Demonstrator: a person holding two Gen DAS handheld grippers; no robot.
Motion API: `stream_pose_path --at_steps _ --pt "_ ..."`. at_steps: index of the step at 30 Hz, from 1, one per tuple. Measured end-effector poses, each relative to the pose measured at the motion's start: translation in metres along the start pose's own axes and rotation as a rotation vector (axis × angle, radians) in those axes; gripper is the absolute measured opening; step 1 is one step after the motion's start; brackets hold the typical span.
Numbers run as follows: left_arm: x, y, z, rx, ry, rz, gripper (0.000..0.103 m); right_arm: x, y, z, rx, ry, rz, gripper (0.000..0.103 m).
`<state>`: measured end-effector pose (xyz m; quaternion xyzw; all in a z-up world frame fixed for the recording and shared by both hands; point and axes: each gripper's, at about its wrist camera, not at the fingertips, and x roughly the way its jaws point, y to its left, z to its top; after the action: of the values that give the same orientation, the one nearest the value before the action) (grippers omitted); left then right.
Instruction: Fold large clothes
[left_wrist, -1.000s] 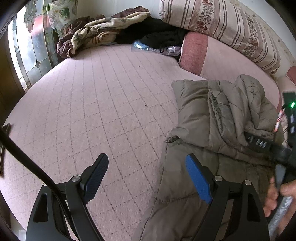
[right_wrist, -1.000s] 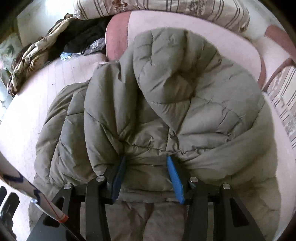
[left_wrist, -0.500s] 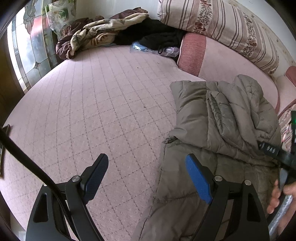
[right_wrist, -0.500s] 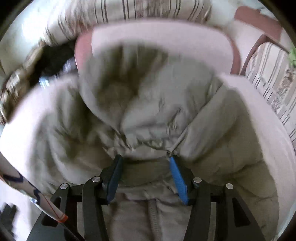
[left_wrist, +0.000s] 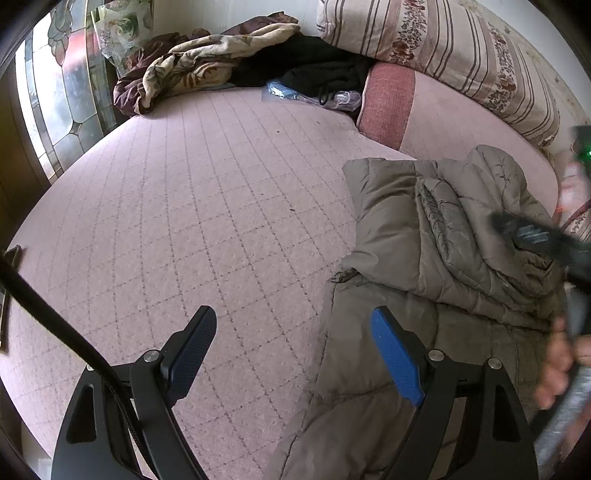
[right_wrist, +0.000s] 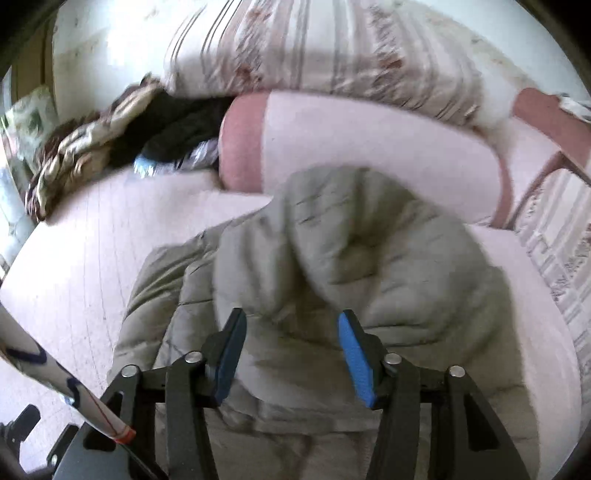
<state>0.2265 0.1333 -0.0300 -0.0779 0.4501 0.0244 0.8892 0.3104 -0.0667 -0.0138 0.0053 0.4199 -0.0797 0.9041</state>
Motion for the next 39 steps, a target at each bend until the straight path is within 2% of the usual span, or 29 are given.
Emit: stream_pose_path --at_steps 1,3,4,6,8,11,13,15,17,20,25,30,39 --pt "0.001 0.001 0.000 -0.002 0.001 0.001 0.085 0.017 0.001 -0.004 -0.008 0.051 0.029 0.049" --pt "0.002 0.002 0.001 -0.008 0.007 0.000 0.085 0.041 0.012 -0.009 -0.056 0.111 0.005 0.051" --pt "0.003 0.003 0.001 -0.012 0.013 -0.002 0.085 0.040 0.018 -0.010 -0.105 0.090 -0.031 0.051" --pt "0.003 0.005 0.002 -0.018 0.018 -0.008 0.085 0.028 0.018 -0.009 -0.113 0.060 -0.038 0.051" --pt "0.001 0.006 0.003 -0.019 0.013 -0.012 0.085 0.003 0.012 -0.010 -0.069 -0.021 0.010 0.051" --pt "0.000 0.006 0.003 -0.018 0.005 -0.012 0.085 -0.014 0.010 -0.017 -0.037 -0.062 0.039 0.051" --pt "0.000 0.004 0.002 -0.010 0.006 -0.004 0.085 -0.003 0.012 -0.023 -0.035 -0.014 0.048 0.053" --pt "0.000 0.004 0.000 -0.003 0.004 0.010 0.085 0.022 0.018 -0.031 -0.073 0.073 0.028 0.060" --pt "-0.001 0.004 0.000 0.002 -0.004 0.022 0.085 0.022 0.018 -0.026 -0.069 0.061 0.031 0.062" --pt "-0.006 0.005 0.000 0.000 -0.023 0.031 0.085 -0.002 0.000 -0.023 0.017 0.048 0.108 0.062" --pt "-0.012 0.005 -0.004 0.006 -0.041 0.050 0.085 -0.041 -0.028 -0.043 0.030 0.036 0.125 0.062" --pt "-0.027 0.000 -0.012 0.030 -0.087 0.065 0.085 -0.071 -0.084 -0.089 0.084 0.066 0.086 0.066" --pt "-0.054 -0.023 -0.045 0.111 -0.162 0.074 0.085 -0.111 -0.199 -0.177 0.200 0.131 -0.047 0.067"
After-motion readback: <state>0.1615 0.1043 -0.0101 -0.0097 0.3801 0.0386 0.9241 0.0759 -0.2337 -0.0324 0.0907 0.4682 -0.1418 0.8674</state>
